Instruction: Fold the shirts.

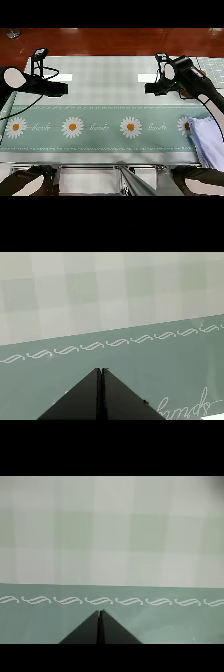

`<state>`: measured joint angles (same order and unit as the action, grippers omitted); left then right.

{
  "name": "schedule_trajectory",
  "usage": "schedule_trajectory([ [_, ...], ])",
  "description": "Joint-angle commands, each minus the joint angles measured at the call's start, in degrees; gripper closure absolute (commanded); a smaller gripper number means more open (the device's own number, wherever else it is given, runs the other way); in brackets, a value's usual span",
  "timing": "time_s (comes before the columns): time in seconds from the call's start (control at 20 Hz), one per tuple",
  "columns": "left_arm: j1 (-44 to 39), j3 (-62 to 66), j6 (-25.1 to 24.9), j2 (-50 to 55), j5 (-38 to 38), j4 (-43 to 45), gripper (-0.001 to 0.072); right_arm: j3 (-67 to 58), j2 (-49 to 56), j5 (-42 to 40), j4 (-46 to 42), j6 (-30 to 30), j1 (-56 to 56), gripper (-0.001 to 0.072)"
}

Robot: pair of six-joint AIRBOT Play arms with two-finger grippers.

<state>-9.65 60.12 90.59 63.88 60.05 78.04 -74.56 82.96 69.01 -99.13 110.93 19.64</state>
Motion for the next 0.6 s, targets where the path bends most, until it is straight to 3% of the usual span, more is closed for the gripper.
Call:
schedule_trajectory([
  [0.0, 0.0, 0.0, -0.02, 0.0, -0.07, 0.0, 0.0679, 0.0, 0.02, -0.02, 0.04, 0.04, 0.07, 0.0681],
  [0.2, 0.0, -0.02, -0.04, 0.39, -5.53, 0.22, 0.0676, 0.0, 0.04, -4.28, -1.62, -0.39, 0.04, 0.0676],
  [0.25, 0.02, -0.02, -0.04, 0.87, -9.57, 1.49, 0.0571, 0.0, 0.04, -7.1, -5.55, 0.35, 0.04, 0.0514],
  [0.3, 0.04, -0.02, -0.02, 1.53, -13.05, 3.04, 0.0252, 0.0, 0.15, -10.51, -11.54, 1.62, -0.15, 0.0064],
  [0.35, 0.13, 0.0, 0.15, 2.34, -16.65, 5.18, 0.0008, 0.0, 0.26, -14.49, -18.16, 2.19, -1.05, 0.0086],
  [0.45, 0.79, 0.0, 0.15, 3.37, -21.64, 10.69, 0.0004, -1.14, 1.05, -19.93, -29.14, 9.05, -5.97, 0.0085],
  [0.55, 2.05, 0.0, 0.17, 3.43, -22.58, 12.46, 0.0005, -4.31, 3.58, -22.12, -29.31, 15.23, -14.62, 0.0086],
])
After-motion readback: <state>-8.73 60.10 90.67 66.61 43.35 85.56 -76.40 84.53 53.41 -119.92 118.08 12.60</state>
